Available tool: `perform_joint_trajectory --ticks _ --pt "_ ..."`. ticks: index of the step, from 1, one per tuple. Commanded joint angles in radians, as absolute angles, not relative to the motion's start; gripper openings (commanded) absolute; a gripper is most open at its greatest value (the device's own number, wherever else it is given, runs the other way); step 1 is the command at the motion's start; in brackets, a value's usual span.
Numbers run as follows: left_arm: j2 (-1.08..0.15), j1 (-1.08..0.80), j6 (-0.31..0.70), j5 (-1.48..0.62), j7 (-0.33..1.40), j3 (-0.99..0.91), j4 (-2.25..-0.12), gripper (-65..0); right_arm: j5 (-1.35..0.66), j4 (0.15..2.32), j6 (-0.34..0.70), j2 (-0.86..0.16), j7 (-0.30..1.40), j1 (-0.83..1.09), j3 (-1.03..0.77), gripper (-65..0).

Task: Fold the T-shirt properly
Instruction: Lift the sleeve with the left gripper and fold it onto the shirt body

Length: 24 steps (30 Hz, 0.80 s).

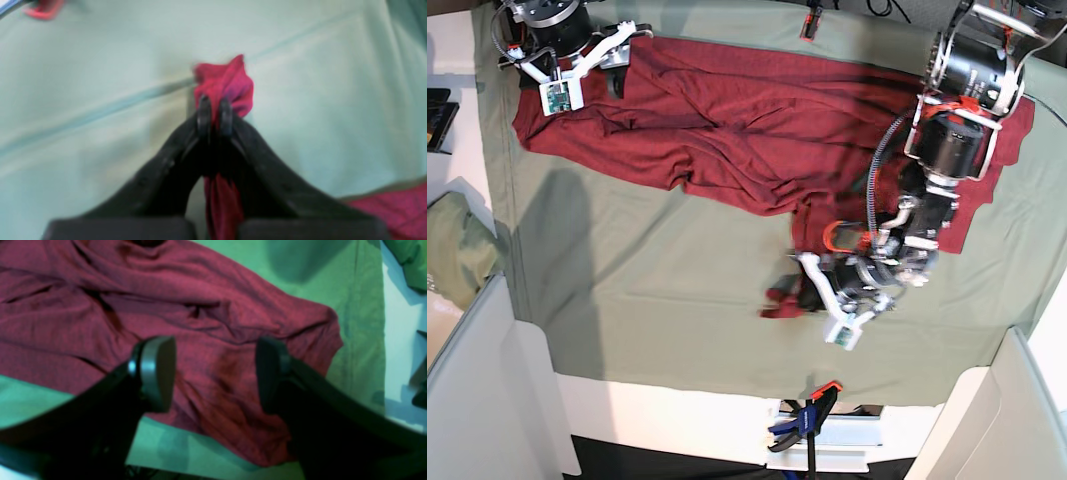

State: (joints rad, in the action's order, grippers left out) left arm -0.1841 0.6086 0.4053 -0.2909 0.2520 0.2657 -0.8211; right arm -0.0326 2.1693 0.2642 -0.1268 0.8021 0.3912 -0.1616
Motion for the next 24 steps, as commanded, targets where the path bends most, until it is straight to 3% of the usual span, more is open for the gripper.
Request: perform_joint_trajectory --ticks 1,11,18,24 --pt "-0.206 0.633 0.422 -0.318 0.237 0.244 -0.855 -65.0 -0.034 2.19 0.257 -0.132 0.782 0.391 -0.165 -27.5" --pt "-0.343 0.435 0.627 -0.526 0.362 0.037 -1.15 -65.0 -0.034 2.19 0.258 -0.133 0.756 0.391 -0.165 -27.5" --pt "-0.355 0.194 0.633 -0.549 0.364 -0.108 -1.392 -65.0 -0.038 2.19 0.258 -0.169 0.756 0.391 -0.164 -27.5" --pt "-0.355 0.062 0.633 -0.559 0.364 -0.237 -1.435 -65.0 -0.049 2.19 0.258 -0.207 0.756 0.391 -0.165 -27.5"
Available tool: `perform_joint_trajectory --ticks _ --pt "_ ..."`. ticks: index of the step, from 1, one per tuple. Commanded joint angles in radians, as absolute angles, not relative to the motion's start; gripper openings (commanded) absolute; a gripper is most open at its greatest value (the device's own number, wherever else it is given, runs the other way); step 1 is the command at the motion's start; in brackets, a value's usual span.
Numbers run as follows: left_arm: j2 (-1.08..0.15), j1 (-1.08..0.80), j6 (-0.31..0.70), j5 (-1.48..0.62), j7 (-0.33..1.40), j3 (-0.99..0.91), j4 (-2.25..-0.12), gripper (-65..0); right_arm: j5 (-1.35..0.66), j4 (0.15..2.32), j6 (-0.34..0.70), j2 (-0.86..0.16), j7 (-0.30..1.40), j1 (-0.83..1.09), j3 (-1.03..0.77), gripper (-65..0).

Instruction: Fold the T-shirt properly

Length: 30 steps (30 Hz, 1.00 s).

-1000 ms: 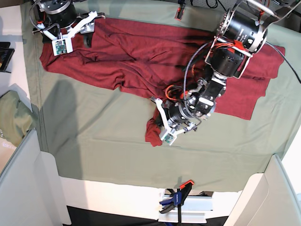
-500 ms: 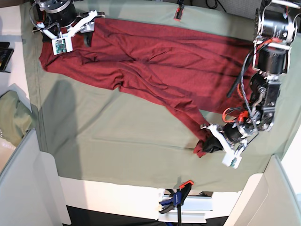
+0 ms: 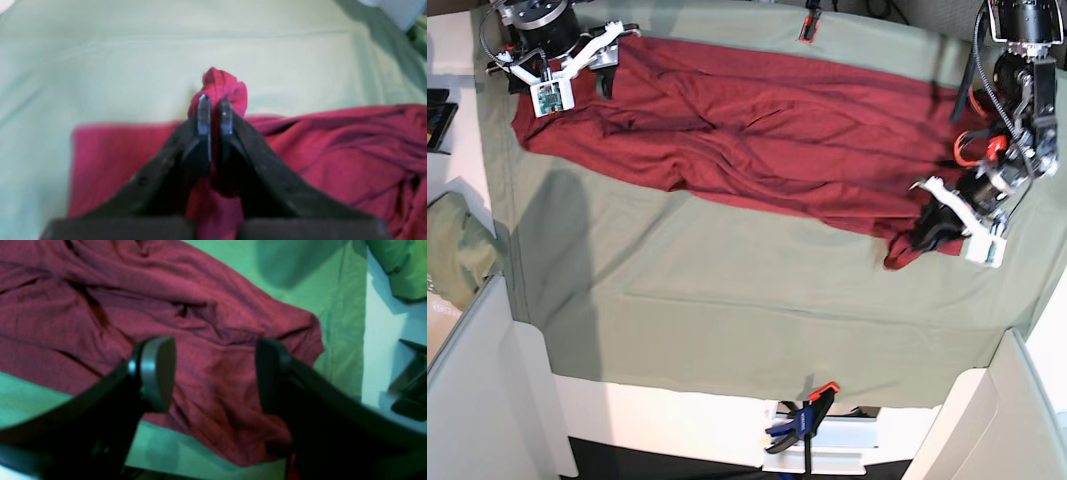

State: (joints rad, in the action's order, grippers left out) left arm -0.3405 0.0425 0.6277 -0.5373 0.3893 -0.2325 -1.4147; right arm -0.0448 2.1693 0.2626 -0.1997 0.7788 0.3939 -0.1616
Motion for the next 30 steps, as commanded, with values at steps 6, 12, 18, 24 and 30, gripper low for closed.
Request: perform_joint_trajectory --ticks 6,12,18,24,30 --pt "-0.355 -0.03 0.681 -0.611 0.364 -0.285 -1.435 -65.0 -0.053 2.19 0.257 -0.216 0.751 0.391 -0.164 -27.5" --pt "-0.355 -0.104 0.698 -0.64 0.364 -0.285 -1.441 -65.0 -0.053 2.19 0.257 -0.216 0.747 0.391 -0.165 -27.5" --pt "-0.355 -0.14 0.698 -0.64 0.364 -0.323 -1.472 -65.0 -0.053 2.189 0.257 -0.216 0.736 0.391 -0.165 -27.5" --pt "-0.364 -0.163 0.698 -0.64 0.368 -0.368 -1.489 -65.0 -0.053 2.189 0.257 -0.216 0.732 0.39 -0.164 -27.5" --pt "-0.366 -0.184 0.698 -0.656 0.363 -0.368 -1.489 -64.4 -0.053 2.189 0.257 -0.216 0.726 0.389 -0.164 -27.5"
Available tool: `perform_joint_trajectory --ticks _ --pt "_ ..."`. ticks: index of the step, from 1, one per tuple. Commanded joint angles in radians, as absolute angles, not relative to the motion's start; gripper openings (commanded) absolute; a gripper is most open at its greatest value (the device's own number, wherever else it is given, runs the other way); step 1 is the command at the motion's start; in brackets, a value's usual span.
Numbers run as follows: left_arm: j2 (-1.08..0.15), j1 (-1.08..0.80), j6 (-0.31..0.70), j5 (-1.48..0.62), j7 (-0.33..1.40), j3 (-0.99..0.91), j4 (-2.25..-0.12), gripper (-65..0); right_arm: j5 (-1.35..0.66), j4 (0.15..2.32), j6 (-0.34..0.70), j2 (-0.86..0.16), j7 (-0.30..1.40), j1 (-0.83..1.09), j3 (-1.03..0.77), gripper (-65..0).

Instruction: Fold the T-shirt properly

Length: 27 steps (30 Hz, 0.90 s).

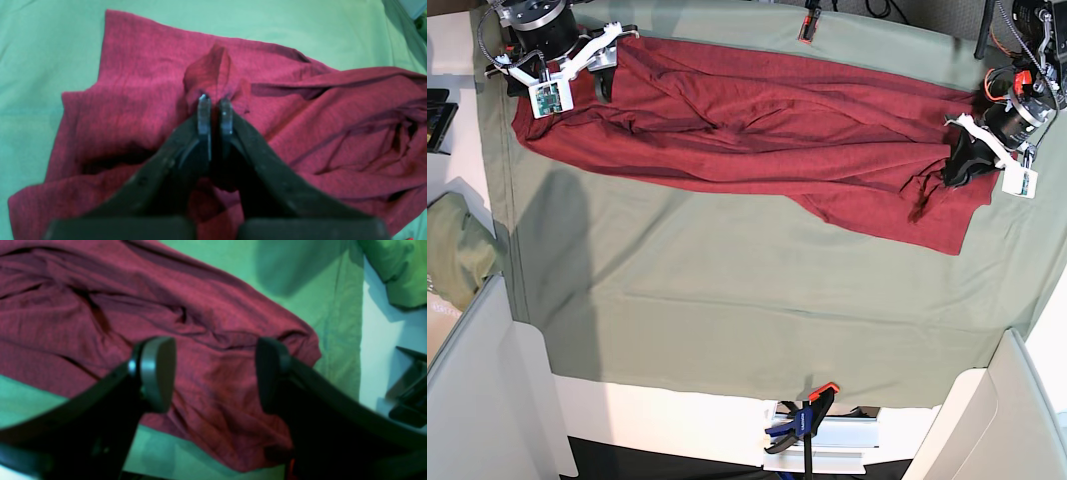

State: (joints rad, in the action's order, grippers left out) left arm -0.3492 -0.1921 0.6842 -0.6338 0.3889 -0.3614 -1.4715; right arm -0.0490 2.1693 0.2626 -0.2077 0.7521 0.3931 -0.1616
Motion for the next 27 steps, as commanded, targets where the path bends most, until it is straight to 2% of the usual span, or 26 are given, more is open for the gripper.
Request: perform_joint_trajectory --ticks 1,2,3,5,6,7,11,16,22,27 --pt "-0.366 -0.184 0.698 -0.662 0.363 -0.368 -1.489 -64.2 -0.053 2.189 0.257 -0.216 0.725 0.389 -0.164 -27.5" --pt "-0.366 -0.184 0.698 -0.67 0.363 -0.368 -1.489 -62.8 -0.053 2.189 0.257 -0.216 0.723 0.389 -0.164 -27.5" --pt "-0.366 -0.184 0.698 -0.678 0.363 -0.368 -1.489 -56.6 -0.053 2.189 0.257 -0.216 0.722 0.389 -0.164 -27.5" --pt "-0.366 -0.186 0.698 -0.693 0.364 -0.368 -1.489 -38.6 -0.053 2.189 0.249 -0.216 0.722 0.389 -0.165 -27.5" --pt "-0.367 -0.186 0.698 -0.7 0.364 -0.368 -1.489 -31.2 -0.052 2.189 0.223 -0.216 0.722 0.389 -0.165 -27.5" --pt "-0.367 -0.186 0.698 -0.7 0.364 -0.368 -1.489 -26.8 -0.052 2.189 0.197 -0.216 0.719 0.388 -0.165 -27.5" --pt "-0.388 -0.186 0.698 -0.714 0.364 -0.368 -1.507 -25.4 -0.053 2.187 0.156 -0.216 0.703 0.379 -0.208 -27.5" --pt "-0.439 -0.186 0.698 -0.714 0.366 -0.369 -1.576 -25.4 -0.121 2.12 0.153 -0.216 0.701 0.306 -0.306 -27.5" --pt "-0.509 -0.186 0.698 -0.715 0.371 -0.369 -1.588 -25.4 -0.163 1.891 0.193 -0.223 0.687 0.152 -0.34 -27.5" --pt "-0.553 -0.187 0.698 -0.714 0.38 -0.369 -1.588 -25.4 -0.191 1.64 0.217 -0.277 0.687 0.012 -0.34 -27.5"
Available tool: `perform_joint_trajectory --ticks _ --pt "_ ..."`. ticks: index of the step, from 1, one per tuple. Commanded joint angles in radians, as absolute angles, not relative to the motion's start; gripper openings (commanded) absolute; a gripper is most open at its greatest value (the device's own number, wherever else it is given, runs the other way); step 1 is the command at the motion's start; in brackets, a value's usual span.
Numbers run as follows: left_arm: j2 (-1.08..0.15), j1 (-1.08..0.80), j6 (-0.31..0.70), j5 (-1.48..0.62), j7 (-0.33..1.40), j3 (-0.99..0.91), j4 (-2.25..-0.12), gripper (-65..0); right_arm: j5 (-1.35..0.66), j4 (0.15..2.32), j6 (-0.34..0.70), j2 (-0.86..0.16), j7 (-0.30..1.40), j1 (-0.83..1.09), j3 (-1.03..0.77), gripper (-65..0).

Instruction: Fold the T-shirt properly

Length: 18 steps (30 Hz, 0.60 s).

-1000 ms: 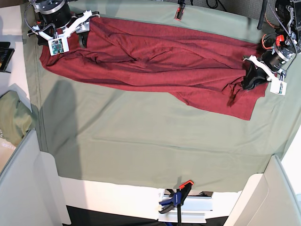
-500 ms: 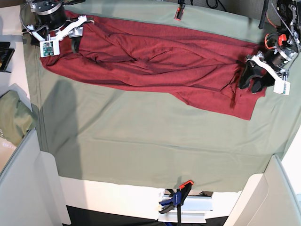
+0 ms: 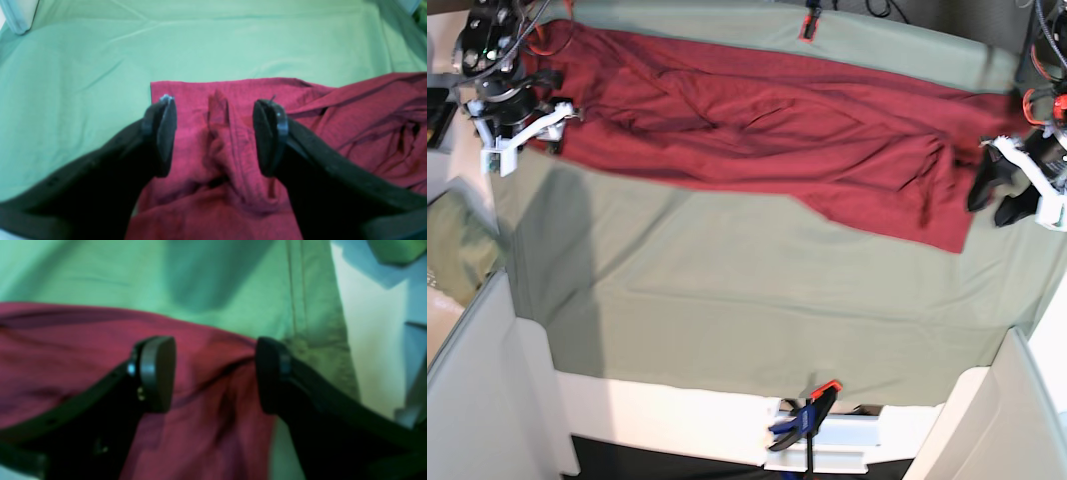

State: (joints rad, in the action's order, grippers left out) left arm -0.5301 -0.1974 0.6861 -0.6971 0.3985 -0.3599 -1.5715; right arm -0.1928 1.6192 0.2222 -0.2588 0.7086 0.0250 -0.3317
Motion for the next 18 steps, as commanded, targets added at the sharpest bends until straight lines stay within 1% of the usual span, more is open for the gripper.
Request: perform_joint_trajectory --ticks 1,5,9,18 --pt "-0.565 -0.187 0.698 -0.715 0.383 -0.369 -1.588 -25.4 -0.192 1.589 0.217 -0.294 0.689 -0.014 -0.34 -27.5" --pt "-0.609 -0.189 0.698 -0.715 0.383 -0.369 -1.588 -25.4 -0.237 1.451 0.218 -0.355 0.722 -0.089 -0.34 -27.5" --pt "-0.633 -0.189 0.698 -0.715 0.383 -0.369 -1.588 -25.4 -0.251 1.428 0.231 -0.389 0.76 -0.108 -0.341 -27.5" --pt "-0.635 -0.185 0.698 -0.714 0.38 -0.368 -1.586 -25.4 -0.315 1.369 0.3 -0.356 0.76 -0.104 -0.34 -27.7"
